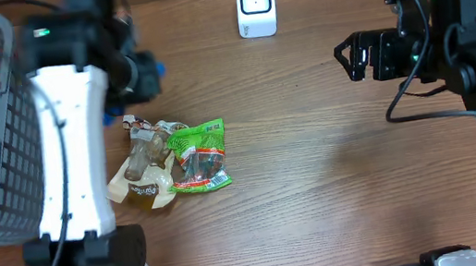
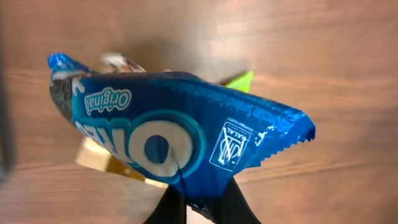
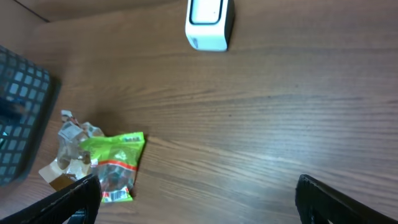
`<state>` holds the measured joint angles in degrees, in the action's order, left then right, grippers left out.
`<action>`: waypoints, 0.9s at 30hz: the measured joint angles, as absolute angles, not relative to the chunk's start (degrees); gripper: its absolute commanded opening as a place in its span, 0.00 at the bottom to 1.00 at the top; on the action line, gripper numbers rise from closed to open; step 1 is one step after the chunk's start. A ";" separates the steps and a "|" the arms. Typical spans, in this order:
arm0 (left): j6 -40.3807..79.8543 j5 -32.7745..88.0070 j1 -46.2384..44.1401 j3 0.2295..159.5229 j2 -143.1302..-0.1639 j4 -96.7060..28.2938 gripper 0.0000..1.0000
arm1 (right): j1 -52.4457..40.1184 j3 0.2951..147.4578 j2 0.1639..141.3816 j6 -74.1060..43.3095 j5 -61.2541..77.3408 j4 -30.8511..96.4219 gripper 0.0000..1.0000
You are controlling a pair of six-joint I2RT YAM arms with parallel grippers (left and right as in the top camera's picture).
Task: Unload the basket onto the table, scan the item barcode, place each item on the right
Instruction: 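Drop the blue Oreo pack on the table above the other bags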
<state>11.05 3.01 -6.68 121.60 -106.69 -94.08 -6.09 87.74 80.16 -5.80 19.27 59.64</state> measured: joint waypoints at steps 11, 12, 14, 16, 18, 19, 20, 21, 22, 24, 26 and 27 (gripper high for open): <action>12.12 4.12 -10.33 98.85 -107.94 -83.31 0.73 | -6.09 87.77 83.50 -5.85 19.25 60.01 1.00; 12.14 4.12 -10.41 98.87 -107.94 -83.18 0.73 | -6.09 87.74 83.50 -5.82 19.27 59.96 1.00; 11.99 4.14 -10.39 99.48 -107.94 -84.16 0.73 | -6.09 87.77 83.50 -5.82 19.27 59.55 1.00; 11.94 4.12 -10.22 101.27 -107.96 -85.76 0.73 | -6.09 87.77 83.50 -5.82 19.25 59.40 1.00; 11.84 4.19 -9.74 107.22 -108.05 -87.61 0.73 | -6.09 87.74 83.50 -5.82 19.25 59.42 1.00; 11.84 4.16 -9.41 110.06 -108.07 -88.01 0.73 | -6.09 87.74 83.50 -5.80 19.25 59.35 1.00; 11.81 4.27 -8.69 115.52 -108.12 -88.71 0.73 | -6.09 87.74 83.50 -5.85 19.25 59.42 1.00; 11.81 4.34 -8.01 119.11 -108.09 -89.21 0.73 | -6.09 87.74 83.50 -5.82 19.25 59.40 1.00; 11.84 4.40 -7.31 122.34 -108.09 -89.91 0.73 | -6.09 87.77 83.50 -5.82 19.27 59.48 1.00; 11.88 4.21 -4.86 129.97 -108.07 -90.74 0.74 | -6.09 87.74 83.50 -5.82 19.25 59.59 1.00; 12.32 3.62 -1.15 136.79 -107.83 -92.40 0.74 | -6.09 87.74 83.53 -5.85 19.25 59.59 1.00; 12.75 3.16 1.21 139.72 -107.77 -93.51 0.74 | -6.09 87.74 83.53 -5.82 19.27 59.48 1.00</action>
<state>12.75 3.16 1.21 139.72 -107.77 -93.51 -6.09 87.74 83.53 -5.82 19.27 59.48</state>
